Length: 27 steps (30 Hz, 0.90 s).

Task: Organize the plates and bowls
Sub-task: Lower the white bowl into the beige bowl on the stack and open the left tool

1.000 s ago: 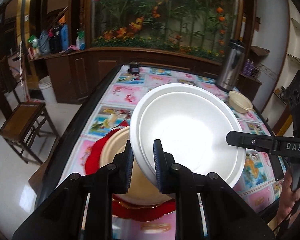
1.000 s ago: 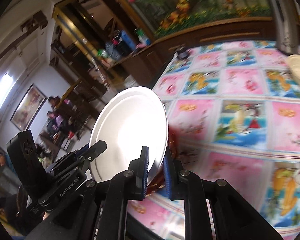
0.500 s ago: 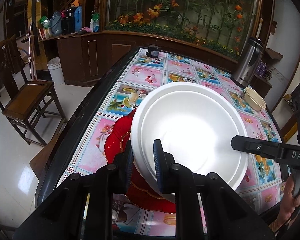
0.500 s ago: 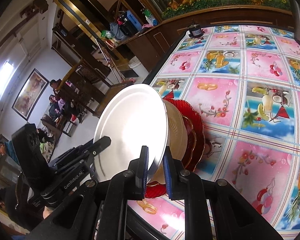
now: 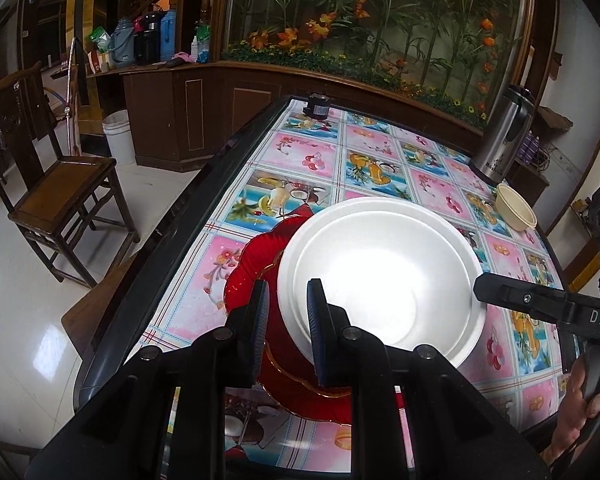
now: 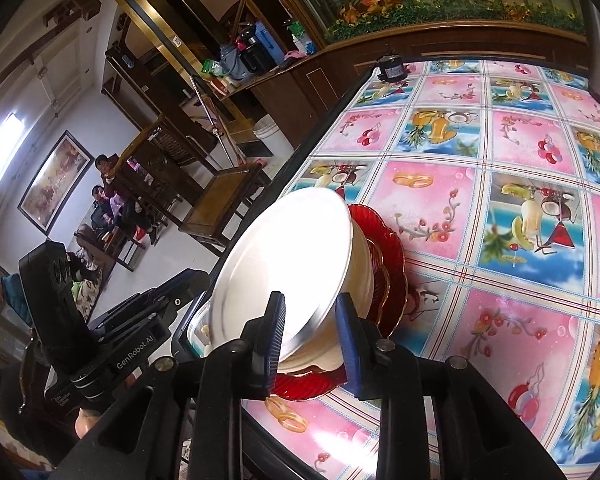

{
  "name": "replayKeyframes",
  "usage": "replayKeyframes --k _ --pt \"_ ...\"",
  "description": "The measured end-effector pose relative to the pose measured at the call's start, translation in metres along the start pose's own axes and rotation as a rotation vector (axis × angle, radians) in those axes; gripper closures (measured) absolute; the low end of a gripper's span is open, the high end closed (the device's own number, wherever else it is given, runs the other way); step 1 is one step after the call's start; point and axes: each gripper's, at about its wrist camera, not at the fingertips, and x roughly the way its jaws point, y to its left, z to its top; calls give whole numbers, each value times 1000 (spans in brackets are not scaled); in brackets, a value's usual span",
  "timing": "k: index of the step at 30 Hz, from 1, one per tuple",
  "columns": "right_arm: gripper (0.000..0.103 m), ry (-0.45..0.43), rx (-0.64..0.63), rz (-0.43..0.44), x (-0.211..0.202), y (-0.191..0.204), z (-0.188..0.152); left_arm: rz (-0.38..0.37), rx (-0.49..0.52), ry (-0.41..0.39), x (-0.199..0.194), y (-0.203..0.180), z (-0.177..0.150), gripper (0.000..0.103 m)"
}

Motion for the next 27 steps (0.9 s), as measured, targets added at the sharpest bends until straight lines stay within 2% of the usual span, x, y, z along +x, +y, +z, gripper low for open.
replayKeyframes --k 7,12,13,21,27 --pt "75 -43 15 9 -21 -6 -2 -12 21 -36 -15 -10 3 87" --pt "75 -88 40 -1 -44 -22 -3 -43 78 -52 -22 -35 5 87" --pt "75 -95 49 -3 -48 -27 -4 -49 95 -53 -23 -44 4 84" --pt "73 -184 165 -29 -91 -86 -15 -137 262 -10 -17 -128 -10 84" --pt "69 -274 288 -86 -123 -145 -36 -226 403 62 5 -203 -32 84"
